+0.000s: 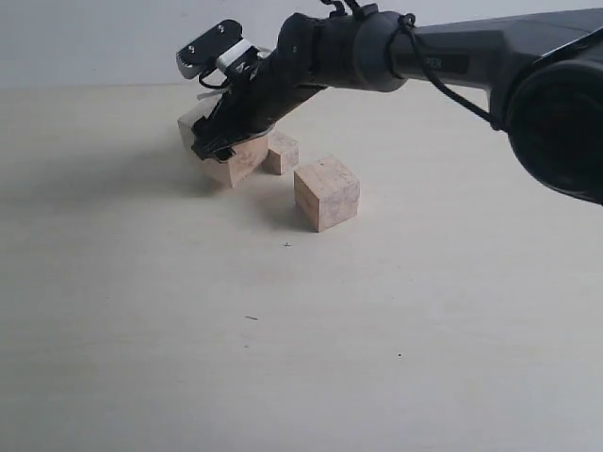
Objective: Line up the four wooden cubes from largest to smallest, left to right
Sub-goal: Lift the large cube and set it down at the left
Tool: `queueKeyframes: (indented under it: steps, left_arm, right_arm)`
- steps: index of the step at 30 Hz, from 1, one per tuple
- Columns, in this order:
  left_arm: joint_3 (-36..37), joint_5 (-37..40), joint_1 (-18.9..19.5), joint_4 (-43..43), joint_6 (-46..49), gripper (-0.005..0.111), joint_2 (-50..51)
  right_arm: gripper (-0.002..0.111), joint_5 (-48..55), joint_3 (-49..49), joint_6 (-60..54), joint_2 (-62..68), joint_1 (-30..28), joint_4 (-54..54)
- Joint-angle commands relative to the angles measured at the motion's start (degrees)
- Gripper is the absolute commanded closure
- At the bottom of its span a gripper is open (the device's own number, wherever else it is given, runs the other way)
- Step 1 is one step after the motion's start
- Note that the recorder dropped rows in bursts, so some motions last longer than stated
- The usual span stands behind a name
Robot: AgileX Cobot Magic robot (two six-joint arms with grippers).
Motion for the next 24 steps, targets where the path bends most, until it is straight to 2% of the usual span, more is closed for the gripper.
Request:
queueKeyframes:
  steps: [1,4,7,14,24]
  left_arm:
    - [0.1,-0.6,-0.3,-0.6,0.1,0.107,-0.3]
    - [0.1,-0.6,-0.3,-0.6,0.1,0.107,-0.3]
    - [0.1,-0.6,-0.3,-0.6,0.1,0.107,-0.3]
    - [0.1,-0.6,-0.3,-0.6,0.1,0.107,-0.3]
    - [0.1,-0.6,-0.3,-0.6,0.1,0.107,-0.3]
  right_arm:
    - [0.108,3.9,-0.8,-1.4,-4.7,-0.3,-2.0]
    - [0.108,9.7,-0.8,-6.0,-6.4,-0.3,-0.7]
    - [0.108,16.4,-0.8,-12.7,-7.2,-0.3,5.2]
    - [0.108,36.9,-0.7,-45.5,-5.6,0.2,22.6]
    - [0.108,27.9,-0.7,-35.7,-3.7,1.8,17.4]
